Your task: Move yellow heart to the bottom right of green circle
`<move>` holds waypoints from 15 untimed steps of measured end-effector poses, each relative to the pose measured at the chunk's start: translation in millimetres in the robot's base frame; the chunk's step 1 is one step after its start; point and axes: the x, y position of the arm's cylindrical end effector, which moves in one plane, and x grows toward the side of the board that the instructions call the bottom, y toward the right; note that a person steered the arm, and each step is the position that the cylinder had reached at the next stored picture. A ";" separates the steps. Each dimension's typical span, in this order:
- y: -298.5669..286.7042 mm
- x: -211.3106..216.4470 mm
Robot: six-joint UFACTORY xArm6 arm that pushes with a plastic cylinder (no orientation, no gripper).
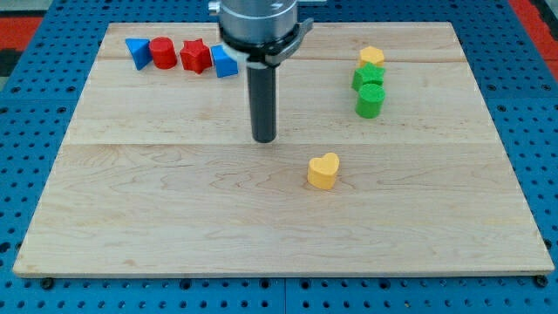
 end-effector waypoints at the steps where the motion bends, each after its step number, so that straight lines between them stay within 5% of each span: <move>1: 4.0 36.7; 2: 28.2 64.0; 5: 122.1 30.2; 8: 158.1 51.4; 11: 135.5 -3.0; 15: 66.3 -17.1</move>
